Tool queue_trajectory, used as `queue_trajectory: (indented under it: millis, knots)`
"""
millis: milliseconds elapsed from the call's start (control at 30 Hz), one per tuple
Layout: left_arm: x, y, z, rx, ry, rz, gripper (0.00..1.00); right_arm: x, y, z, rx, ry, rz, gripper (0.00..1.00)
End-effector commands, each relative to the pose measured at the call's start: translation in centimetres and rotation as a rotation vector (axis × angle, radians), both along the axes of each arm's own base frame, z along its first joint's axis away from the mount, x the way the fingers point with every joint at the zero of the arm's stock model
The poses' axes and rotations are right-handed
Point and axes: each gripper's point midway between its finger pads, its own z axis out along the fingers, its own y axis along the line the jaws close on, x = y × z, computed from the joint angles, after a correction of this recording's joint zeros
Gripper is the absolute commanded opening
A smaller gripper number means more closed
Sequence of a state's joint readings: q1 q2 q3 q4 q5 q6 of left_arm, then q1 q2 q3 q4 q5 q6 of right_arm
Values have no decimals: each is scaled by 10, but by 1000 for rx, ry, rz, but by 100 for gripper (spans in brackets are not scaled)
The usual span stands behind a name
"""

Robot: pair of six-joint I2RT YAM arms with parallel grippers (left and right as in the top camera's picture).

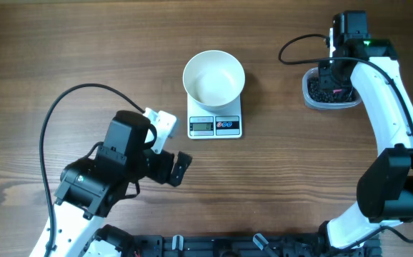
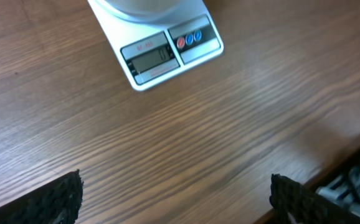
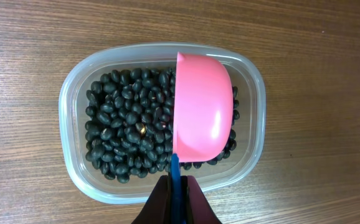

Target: Scoop item into bowl and weigh 150g on scale

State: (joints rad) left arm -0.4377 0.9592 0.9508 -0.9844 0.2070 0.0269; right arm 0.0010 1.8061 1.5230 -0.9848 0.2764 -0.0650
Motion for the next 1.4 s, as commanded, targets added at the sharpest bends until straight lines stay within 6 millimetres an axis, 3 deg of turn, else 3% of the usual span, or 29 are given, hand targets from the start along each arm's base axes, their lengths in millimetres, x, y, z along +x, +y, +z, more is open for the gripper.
queue_trajectory:
  millis: [0,133,767,1367]
  knots:
    - [10,7,36,53,-121,-76,100,1,1,12,21,-36,-12,4]
    - [14,18,51,88,-127,-57,100,0,1,12,21,-34,-12,4]
    - [17,36,47,177,-123,-2,100,0,1,12,21,-34,-12,4]
    - [13,30,47,148,-112,-34,100,1,4,11,38,-36,-5,4]
